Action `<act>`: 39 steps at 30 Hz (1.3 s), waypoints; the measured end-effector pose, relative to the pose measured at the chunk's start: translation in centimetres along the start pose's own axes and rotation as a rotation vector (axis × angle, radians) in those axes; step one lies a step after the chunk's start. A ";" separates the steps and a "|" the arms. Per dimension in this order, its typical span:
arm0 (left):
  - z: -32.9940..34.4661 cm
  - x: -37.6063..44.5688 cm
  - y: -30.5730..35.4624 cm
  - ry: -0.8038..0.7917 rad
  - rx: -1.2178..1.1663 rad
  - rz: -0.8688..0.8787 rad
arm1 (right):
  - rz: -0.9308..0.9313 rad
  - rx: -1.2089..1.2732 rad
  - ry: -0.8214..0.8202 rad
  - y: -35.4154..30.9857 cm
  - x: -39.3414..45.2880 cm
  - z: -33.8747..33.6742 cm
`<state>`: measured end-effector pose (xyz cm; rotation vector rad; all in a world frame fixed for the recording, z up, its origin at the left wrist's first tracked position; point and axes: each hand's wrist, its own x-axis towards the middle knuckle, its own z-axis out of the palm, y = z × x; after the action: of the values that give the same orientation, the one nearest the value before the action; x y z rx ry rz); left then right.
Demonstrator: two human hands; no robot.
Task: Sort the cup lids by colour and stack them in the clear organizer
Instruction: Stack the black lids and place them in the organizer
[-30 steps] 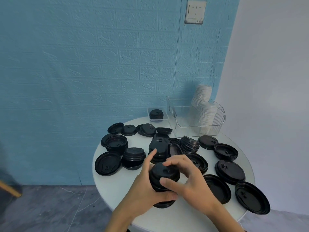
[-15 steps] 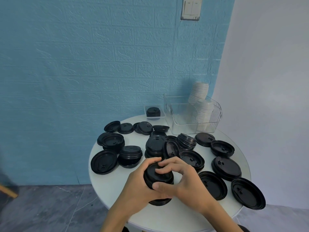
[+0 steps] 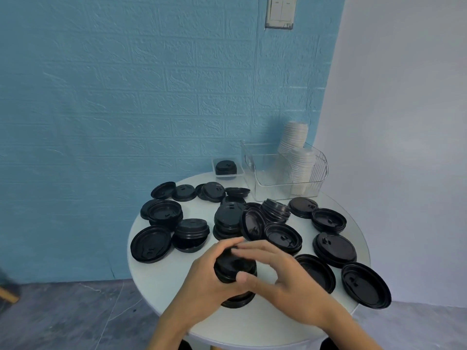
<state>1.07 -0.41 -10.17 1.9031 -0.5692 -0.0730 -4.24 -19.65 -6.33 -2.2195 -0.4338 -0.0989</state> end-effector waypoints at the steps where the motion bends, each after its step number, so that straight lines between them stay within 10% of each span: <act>1: 0.0 0.0 0.1 0.006 -0.001 -0.004 | -0.009 -0.056 0.030 0.2 -0.2 -0.9; 10: 0.2 0.3 -0.4 0.016 -0.036 -0.054 | 0.227 -0.559 0.182 4.9 -2.1 -3.3; 39: 0.1 0.3 -0.2 -0.003 -0.008 -0.049 | 0.044 -0.121 0.510 2.2 -1.7 -0.7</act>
<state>1.40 -0.54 -10.36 1.9096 -0.5231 -0.1098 -5.07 -21.91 -7.87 -2.2148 -0.0976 -0.6645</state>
